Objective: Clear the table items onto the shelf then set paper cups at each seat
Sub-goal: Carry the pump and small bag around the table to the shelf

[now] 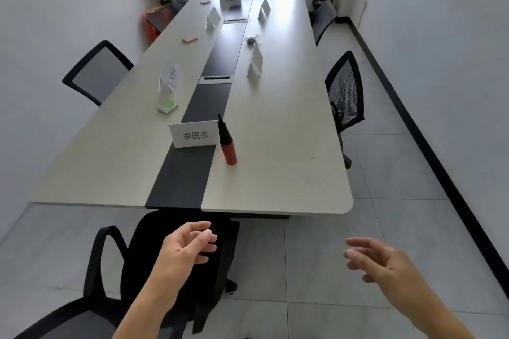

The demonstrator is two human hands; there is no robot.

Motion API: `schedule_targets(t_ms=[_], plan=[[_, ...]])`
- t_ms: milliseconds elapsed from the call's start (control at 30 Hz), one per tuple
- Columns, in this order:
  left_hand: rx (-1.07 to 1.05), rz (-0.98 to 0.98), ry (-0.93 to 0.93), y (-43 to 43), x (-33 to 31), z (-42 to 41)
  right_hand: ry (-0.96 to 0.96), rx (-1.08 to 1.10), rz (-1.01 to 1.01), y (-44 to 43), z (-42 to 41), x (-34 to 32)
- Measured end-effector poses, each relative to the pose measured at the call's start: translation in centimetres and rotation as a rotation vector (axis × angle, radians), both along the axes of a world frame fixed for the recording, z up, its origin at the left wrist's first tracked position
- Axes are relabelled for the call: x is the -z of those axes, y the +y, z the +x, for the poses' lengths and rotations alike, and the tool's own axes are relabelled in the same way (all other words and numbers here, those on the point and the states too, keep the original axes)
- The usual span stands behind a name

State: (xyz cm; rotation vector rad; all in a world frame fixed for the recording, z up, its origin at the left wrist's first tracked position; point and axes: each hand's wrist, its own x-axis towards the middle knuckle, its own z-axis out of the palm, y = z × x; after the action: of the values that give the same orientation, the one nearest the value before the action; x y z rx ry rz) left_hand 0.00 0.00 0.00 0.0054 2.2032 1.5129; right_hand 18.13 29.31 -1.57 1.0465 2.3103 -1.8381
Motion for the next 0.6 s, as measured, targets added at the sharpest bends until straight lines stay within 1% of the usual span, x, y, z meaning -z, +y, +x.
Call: schedule_targets(t_ms=[133, 267, 367, 600], plan=[[-0.028, 0.019, 0.059, 2.2, -0.1, -3.0, 0.001, -0.016, -0.009, 1.3, -0.9, -0.2], [-0.070, -0.006, 0.103, 5.4, 0.6, -8.6, 0.010, -0.010, -0.001, 2.0, -2.3, -0.7], [-0.084, -0.063, 0.113, 8.0, 2.9, -13.8, -0.002, 0.024, 0.010, 2.2, -3.4, -0.7], [-0.053, -0.134, 0.044, 12.7, 9.4, -24.8, -0.073, 0.194, 0.010, 0.9, -6.4, -0.6]])
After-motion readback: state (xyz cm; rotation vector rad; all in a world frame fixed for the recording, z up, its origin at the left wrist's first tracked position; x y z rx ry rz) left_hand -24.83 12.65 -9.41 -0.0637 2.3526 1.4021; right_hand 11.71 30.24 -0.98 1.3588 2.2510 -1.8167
